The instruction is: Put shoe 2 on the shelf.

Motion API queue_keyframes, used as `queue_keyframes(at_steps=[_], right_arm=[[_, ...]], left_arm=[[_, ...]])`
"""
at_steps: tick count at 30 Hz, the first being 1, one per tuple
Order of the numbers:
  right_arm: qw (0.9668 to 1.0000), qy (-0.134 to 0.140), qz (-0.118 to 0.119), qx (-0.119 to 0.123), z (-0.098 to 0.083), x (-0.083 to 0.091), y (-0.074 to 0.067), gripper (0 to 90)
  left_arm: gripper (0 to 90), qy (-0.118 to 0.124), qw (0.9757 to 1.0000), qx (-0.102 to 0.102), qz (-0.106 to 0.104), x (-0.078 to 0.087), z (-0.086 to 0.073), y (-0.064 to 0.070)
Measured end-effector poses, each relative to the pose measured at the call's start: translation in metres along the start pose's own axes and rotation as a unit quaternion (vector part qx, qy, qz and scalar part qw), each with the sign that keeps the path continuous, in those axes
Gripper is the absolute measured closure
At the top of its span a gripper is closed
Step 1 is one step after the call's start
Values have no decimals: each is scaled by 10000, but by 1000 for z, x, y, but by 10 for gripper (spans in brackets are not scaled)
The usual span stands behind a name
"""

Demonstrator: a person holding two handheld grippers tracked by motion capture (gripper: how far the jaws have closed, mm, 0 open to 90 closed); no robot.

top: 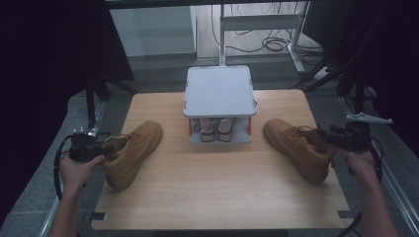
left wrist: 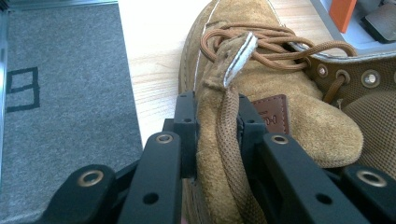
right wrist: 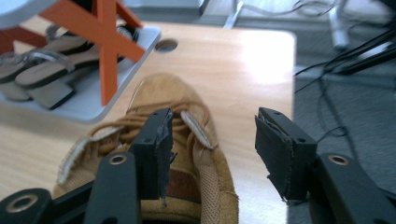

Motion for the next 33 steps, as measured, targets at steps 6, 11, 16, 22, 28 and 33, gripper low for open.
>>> queue_keyframes(at_steps=[6, 11, 16, 22, 28, 33], right_arm=[[9992, -379, 149, 36, -13, -11, 4, 514], [9978, -584, 296, -40, -15, -16, 8, 581], [9943, -1023, 312, -30, -15, -20, 9, 645], [9917, -1274, 192, -19, -15, -22, 7, 732], [9922, -1241, 124, 49, -15, -22, 6, 762], [9918, -1267, 78, 107, -15, -23, 5, 767]], left_arm=[[754, 4, 10000, 26, -27, 0, 0, -1], [752, -15, 10000, -11, 25, 0, 0, 0], [749, 0, 10000, 19, -2, 0, 0, -1], [727, -22, 10000, 8, -50, 0, 0, 0], [579, -70, 10000, -35, 13, -1, 1, -2], [685, -225, 9996, -32, -137, -2, 2, 0]])
Point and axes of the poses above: each handheld gripper's, and its own axes: x roughly backward along the jaws, z roughly out of its top, y roughly to its right, the point moved 6 cm from there along -x, roughly forward along the jaws, and after that the axes turned 8 degrees about y, right-handed, at the moved point
